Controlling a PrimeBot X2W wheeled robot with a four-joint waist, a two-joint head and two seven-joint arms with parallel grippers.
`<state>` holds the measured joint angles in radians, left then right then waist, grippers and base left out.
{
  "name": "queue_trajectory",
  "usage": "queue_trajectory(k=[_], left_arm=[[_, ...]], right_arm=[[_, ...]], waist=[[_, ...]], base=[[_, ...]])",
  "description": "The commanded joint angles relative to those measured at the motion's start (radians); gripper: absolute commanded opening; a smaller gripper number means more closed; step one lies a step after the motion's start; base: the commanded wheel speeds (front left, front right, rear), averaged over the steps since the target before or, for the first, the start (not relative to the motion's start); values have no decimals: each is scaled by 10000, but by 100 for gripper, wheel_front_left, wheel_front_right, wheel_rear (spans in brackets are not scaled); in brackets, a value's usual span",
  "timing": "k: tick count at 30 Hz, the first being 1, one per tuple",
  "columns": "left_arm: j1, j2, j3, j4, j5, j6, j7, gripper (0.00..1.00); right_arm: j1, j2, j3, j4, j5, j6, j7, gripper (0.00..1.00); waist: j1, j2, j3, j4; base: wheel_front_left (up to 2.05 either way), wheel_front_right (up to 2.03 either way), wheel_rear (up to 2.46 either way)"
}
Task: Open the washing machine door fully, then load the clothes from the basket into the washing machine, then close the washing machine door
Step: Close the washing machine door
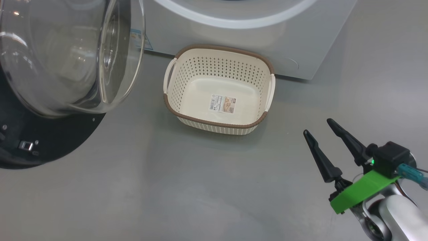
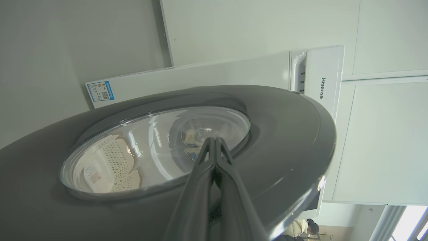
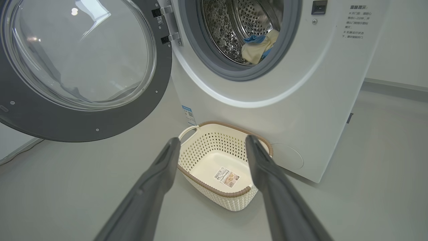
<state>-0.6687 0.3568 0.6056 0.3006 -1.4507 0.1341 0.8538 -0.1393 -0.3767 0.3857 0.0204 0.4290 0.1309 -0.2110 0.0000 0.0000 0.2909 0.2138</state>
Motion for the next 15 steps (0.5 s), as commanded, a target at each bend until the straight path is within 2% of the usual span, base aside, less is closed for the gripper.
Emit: queue_trajectory(k=[1,15], left_arm=[[61,461,65,-454,-110,54,202,0],[516,164,-281,-1292,-218,491,838,0]], right_arm=[[-277,-82,120,-215,76,-2,-149,100],[-224,364,189,363,227,-2,-437,100]], waist=[[0,0,-58,-74],[0,0,-725,-573]], base=[[0,0,0],[0,0,0]])
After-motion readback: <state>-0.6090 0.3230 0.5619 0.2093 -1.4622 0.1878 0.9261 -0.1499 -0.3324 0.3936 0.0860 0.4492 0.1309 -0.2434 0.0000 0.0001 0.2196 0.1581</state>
